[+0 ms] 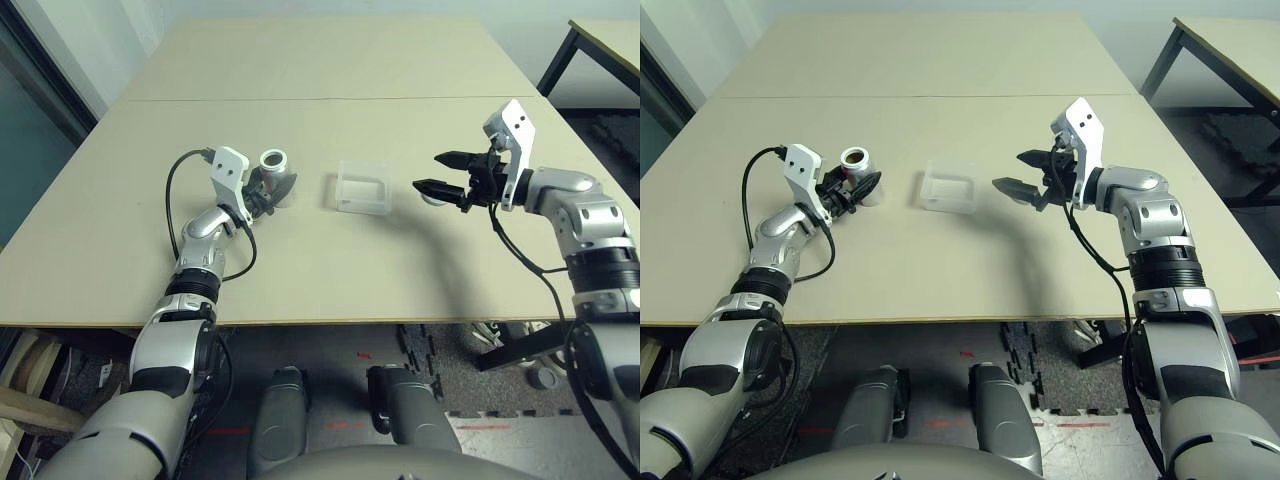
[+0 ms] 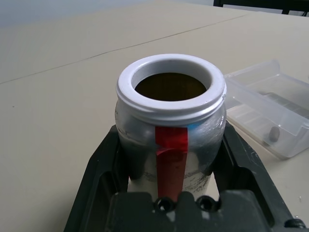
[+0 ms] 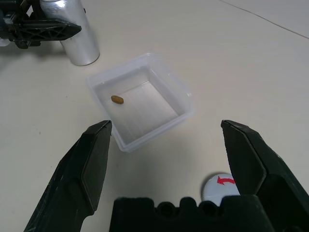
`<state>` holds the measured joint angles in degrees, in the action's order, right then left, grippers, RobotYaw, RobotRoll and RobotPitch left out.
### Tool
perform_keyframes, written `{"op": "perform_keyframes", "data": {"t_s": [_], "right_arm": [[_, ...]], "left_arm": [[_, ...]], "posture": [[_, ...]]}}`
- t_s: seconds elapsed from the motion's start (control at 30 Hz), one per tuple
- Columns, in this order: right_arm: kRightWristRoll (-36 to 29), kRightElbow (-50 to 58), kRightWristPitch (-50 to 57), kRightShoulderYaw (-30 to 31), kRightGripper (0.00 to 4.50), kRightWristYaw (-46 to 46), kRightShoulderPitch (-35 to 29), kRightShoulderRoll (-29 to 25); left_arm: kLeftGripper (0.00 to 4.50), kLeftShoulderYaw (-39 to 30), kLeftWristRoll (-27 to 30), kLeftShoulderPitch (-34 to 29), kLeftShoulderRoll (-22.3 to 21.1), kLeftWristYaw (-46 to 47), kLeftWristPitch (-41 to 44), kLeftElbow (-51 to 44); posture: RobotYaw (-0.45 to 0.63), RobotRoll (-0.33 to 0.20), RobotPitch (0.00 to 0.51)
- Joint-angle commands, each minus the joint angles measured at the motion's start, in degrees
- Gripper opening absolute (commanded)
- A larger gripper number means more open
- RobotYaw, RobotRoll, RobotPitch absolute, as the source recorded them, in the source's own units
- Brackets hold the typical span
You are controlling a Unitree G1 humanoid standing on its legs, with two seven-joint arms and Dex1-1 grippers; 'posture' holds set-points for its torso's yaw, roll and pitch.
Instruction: Pour the medicine from the bottle into the box.
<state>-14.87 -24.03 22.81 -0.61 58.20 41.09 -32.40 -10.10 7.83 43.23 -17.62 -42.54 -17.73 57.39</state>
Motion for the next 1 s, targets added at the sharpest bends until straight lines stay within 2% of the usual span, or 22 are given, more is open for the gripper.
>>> {"op": "perform_keyframes", "data": {"t_s": [0.03,0.1,0.27,0.3,0.57,0.77,1.0], "right_arm": [[-0.35,1.42,0.79,-0.42,4.50,-0.50,-0.85,-0.41],[-0.39,1.53,0.86,-0.41,4.50,-0.53,-0.93,-0.39],[-0.28,0.91,0.89,-0.14,4.50,-0.39,-0.08,-0.28],[-0.27,0.86,0.87,-0.14,4.50,-0.35,-0.03,-0.31],[-0.14,0.16,0.36,-0.22,4.50,-0.29,-0.23,-0.38],[-0.10,-1.48,-0.39,-0.90,4.50,-0.65,-0.59,-0.62],[-0.02,-8.09,-3.34,-3.79,4.50,-3.86,-0.94,-1.52]], "left_arm": [[2.55,-0.02,0.42,0.33,-0.42,0.10,0.27,1.68],[2.71,-0.08,0.60,0.27,-0.34,-0.08,0.44,1.55],[4.37,-0.70,2.41,-0.93,-0.25,-1.53,1.99,-1.21],[4.47,-0.69,2.64,-1.17,-0.28,-1.68,2.23,-1.70],[4.47,-0.77,5.23,-7.14,-1.66,-3.79,6.01,-11.25],[4.47,-0.71,7.22,-13.58,-2.88,-3.12,10.81,-22.61],[4.47,-2.25,10.52,-23.63,-4.08,0.72,18.41,-39.50]], "posture": [[-0.05,0.000,0.121],[-0.04,0.000,0.121],[-0.04,0.000,0.122],[-0.03,0.000,0.122],[-0.02,0.000,0.128],[0.00,0.000,0.134],[0.03,0.000,0.139]]}}
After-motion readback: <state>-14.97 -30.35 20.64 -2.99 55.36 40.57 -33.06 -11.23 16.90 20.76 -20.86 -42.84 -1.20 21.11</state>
